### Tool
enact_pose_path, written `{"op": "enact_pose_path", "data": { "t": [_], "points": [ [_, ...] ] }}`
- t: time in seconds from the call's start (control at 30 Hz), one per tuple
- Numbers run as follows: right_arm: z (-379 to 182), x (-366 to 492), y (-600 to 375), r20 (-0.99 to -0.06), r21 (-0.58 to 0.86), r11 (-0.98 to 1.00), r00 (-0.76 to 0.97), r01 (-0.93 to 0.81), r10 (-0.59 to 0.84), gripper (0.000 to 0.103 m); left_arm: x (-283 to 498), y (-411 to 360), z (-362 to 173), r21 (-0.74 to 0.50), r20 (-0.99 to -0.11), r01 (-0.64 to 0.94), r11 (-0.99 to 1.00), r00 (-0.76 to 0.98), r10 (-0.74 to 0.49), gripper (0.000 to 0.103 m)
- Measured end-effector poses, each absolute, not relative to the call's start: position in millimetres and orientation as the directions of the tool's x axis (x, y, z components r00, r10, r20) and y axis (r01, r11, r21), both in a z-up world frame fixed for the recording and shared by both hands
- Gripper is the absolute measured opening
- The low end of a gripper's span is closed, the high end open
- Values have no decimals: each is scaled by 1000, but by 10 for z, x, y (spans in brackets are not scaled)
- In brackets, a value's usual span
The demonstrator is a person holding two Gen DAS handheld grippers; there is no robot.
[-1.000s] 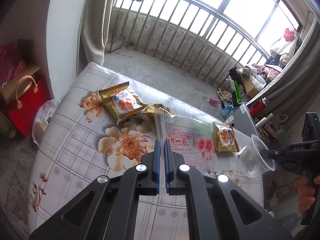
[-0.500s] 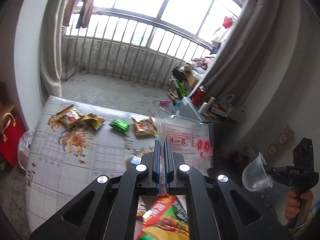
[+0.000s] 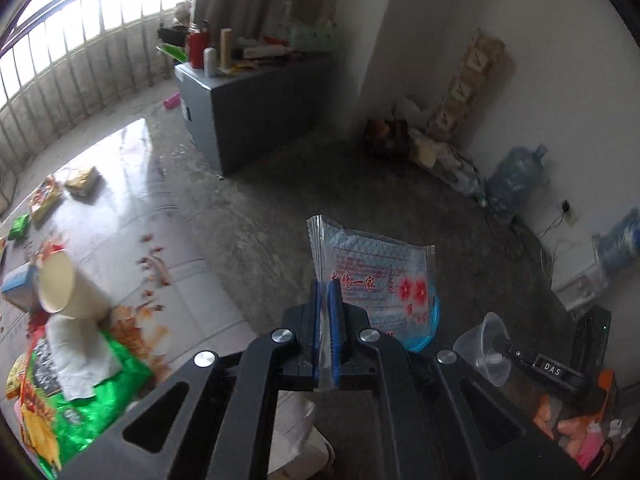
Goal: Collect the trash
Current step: 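Carry bag and cup to the blue wastebasket and open both grippers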
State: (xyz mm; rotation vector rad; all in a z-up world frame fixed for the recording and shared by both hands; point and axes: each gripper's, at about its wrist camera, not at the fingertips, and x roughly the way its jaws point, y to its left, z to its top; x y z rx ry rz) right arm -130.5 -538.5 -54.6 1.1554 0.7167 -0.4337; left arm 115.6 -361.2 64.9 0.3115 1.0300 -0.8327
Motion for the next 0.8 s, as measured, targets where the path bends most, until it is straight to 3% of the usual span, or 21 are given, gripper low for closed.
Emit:
{"op": "enact_pose_path", "data": {
  "t": [0.1,0.37,0.4,0.47,0.5,0.53,0.63,0.8],
  "points": [
    [-998,-1424,-5582,-735,661,252,678,707,24,5,946,-4298,206,-61,-884,774,630,250,-394,5],
    [-1911,-1371,-6027,-767,641,56,642,766,8,13,648,-5450,-977,-18,-960,835,551,140,-244,12],
    [-2017,-1388,-6096,-762,648,38,648,761,11,15,650,-5528,-1088,-6,-963,834,552,144,-228,16],
    [-2212,-1353,-6193,-759,651,1,651,759,16,31,671,-5608,-1268,-4,-970,823,567,134,-202,31],
    [-2283,-1394,-6231,-763,646,-13,646,764,18,48,693,-5612,-1331,-4,-973,813,583,132,-191,45],
    [-2359,-1405,-6282,-774,633,-25,633,774,19,51,710,-5605,-1359,-4,-972,802,597,137,-191,52],
    [-2445,-1407,-6274,-778,626,-41,627,779,22,52,744,-5531,-1371,-5,-963,791,612,161,-215,62],
    [-2363,-1496,-6142,-781,624,37,625,781,-16,57,843,-5375,-1186,-57,-946,781,622,157,-284,66]
  ]
}}
